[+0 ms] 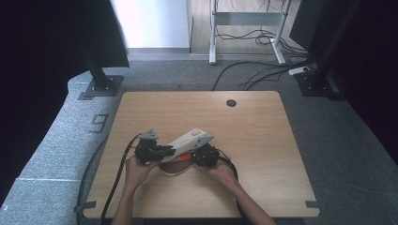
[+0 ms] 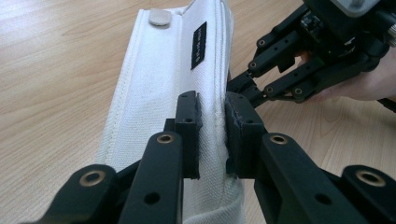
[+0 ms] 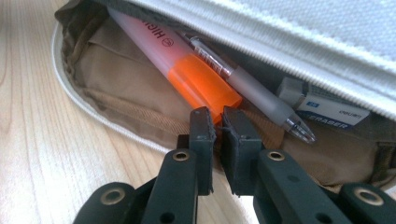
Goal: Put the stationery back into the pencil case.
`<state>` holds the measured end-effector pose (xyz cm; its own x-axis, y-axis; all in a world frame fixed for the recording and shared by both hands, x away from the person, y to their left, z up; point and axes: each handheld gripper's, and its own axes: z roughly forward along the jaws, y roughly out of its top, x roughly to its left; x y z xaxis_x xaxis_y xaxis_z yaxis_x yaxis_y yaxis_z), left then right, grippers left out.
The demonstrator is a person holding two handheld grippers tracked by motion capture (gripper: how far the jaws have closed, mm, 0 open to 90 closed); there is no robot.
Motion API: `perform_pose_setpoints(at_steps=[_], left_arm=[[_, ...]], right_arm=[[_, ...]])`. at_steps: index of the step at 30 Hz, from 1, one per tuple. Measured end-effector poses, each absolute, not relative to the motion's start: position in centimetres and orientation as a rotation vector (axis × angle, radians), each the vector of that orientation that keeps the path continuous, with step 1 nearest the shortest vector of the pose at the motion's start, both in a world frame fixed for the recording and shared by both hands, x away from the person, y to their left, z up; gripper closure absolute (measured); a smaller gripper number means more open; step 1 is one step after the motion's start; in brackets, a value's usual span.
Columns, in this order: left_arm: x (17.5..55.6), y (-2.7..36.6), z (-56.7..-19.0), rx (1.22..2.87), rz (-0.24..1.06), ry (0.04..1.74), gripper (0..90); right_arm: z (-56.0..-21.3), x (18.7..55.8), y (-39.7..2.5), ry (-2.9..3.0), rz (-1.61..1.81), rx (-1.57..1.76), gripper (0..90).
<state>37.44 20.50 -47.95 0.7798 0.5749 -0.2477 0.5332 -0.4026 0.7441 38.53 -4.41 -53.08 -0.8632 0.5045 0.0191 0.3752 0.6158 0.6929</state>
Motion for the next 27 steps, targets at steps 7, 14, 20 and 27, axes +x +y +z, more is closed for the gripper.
perform_pose_setpoints(at_steps=[7,14,20,27], left_arm=[[37.5,20.6,-48.2,2.079,0.038,0.829,75.5],[37.4,20.4,-48.5,2.086,0.024,0.827,73.7],[37.3,20.2,-49.0,2.093,0.008,0.822,71.1],[37.0,19.5,-49.6,2.116,-0.009,0.807,66.8]], right_arm=[[-53.0,38.5,-4.3,2.651,1.069,0.727,73.1],[-52.4,38.0,-5.9,2.651,1.086,0.738,60.2],[-52.1,37.7,-7.7,2.657,1.096,0.752,51.6],[-52.0,37.5,-9.7,2.643,1.110,0.797,45.2]])
